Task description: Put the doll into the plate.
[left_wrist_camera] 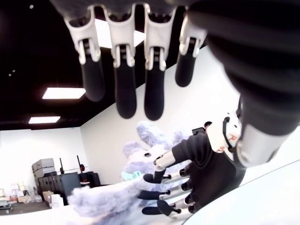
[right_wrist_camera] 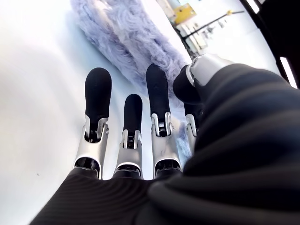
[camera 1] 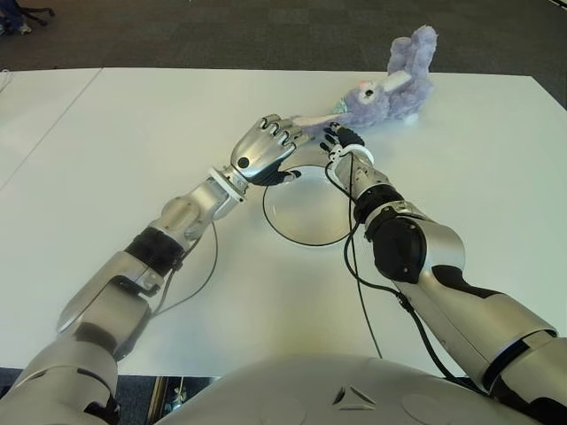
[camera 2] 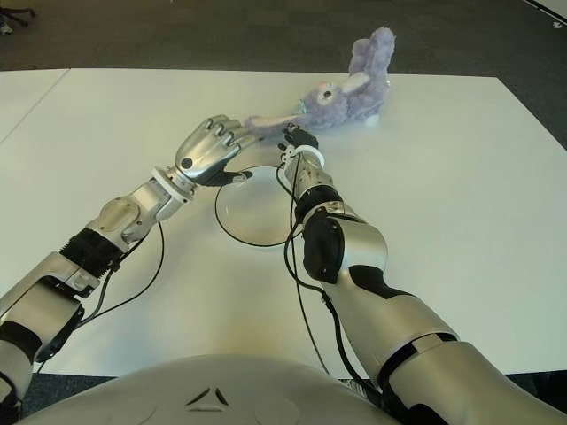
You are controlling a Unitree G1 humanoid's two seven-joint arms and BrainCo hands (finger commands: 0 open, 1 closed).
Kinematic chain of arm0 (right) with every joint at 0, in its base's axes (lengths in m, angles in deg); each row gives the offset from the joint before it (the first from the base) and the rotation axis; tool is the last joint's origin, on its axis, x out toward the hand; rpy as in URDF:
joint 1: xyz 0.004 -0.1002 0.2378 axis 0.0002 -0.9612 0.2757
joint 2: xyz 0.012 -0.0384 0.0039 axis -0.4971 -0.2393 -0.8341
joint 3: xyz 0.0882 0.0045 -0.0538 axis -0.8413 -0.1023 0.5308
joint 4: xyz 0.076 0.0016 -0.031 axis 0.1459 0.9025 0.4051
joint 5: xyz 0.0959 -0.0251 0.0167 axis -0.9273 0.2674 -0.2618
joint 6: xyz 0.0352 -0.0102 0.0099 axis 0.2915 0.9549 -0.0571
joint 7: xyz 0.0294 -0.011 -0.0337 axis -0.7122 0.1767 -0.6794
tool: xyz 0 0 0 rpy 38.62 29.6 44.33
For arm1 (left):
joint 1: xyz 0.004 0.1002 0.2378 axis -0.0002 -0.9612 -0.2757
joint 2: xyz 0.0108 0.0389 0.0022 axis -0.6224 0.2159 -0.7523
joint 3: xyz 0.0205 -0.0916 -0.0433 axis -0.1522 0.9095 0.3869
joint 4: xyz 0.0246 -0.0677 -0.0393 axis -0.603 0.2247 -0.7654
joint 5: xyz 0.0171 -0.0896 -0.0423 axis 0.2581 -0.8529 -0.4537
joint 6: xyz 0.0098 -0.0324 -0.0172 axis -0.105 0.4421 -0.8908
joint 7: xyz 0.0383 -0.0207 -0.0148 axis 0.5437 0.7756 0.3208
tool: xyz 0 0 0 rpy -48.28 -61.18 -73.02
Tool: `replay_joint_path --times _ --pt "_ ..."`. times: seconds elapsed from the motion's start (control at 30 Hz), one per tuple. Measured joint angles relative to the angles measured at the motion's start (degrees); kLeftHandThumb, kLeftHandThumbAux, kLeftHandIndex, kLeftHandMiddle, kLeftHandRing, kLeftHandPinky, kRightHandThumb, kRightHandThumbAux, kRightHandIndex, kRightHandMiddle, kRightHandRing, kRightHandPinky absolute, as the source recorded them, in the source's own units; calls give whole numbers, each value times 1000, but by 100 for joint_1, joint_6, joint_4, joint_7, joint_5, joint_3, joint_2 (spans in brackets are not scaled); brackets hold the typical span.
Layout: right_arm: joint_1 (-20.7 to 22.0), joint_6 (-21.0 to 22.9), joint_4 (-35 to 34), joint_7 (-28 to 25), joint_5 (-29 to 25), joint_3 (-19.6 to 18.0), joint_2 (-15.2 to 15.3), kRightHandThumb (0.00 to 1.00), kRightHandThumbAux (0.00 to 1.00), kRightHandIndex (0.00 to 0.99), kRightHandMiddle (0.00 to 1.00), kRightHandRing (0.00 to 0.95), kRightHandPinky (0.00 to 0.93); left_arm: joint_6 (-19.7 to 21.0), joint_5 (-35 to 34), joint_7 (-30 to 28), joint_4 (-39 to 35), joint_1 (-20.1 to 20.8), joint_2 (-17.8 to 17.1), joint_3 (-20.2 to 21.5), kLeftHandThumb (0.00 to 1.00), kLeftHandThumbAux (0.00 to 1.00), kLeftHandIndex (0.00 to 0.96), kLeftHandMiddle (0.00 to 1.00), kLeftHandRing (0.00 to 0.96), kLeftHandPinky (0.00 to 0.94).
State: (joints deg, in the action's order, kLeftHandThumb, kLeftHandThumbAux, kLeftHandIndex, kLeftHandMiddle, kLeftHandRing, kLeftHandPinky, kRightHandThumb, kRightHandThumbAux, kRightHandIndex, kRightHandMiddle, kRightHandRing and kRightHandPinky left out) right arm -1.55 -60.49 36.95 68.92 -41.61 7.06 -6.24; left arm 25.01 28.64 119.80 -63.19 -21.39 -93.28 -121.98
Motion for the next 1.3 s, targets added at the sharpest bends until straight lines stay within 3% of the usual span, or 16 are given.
replay_joint_path --times 0.3,0.47,0.57,0.8,1.07,1.13,1.17,1.3 --pt "-24 -47 3 -148 48 -37 15 710 716 422 464 511 537 -210 -156 45 92 -202 -32 182 142 648 247 373 371 359" --pt "-52 -103 4 -156 220 179 7 715 713 422 479 522 523 -404 -201 268 583 -252 -64 217 134 652 251 391 396 397" --pt "-55 -132 -1 -68 315 352 -17 831 685 393 484 515 514 -442 -236 403 904 -262 -87 277 134 654 255 402 409 409" --pt "-59 -150 -45 10 505 720 11 839 680 396 483 514 524 -464 -334 686 1423 -264 -74 370 137 683 257 401 399 359" --pt "-208 -270 -109 -419 516 933 178 832 685 385 478 488 492 -479 -429 1002 1944 -223 127 374 164 689 245 359 358 330" --pt "-218 -268 -103 -505 529 976 213 538 535 47 132 302 396 -479 -436 1024 2073 -155 184 364 165 686 233 343 350 336" --pt "-224 -264 -96 -621 556 1045 259 391 483 11 39 196 324 -462 -450 1039 2276 -58 279 357 141 670 213 326 350 359" --pt "-218 -179 -75 -877 773 1311 362 256 450 0 0 77 192 -349 -547 1018 3209 452 662 345 116 654 184 307 345 359"
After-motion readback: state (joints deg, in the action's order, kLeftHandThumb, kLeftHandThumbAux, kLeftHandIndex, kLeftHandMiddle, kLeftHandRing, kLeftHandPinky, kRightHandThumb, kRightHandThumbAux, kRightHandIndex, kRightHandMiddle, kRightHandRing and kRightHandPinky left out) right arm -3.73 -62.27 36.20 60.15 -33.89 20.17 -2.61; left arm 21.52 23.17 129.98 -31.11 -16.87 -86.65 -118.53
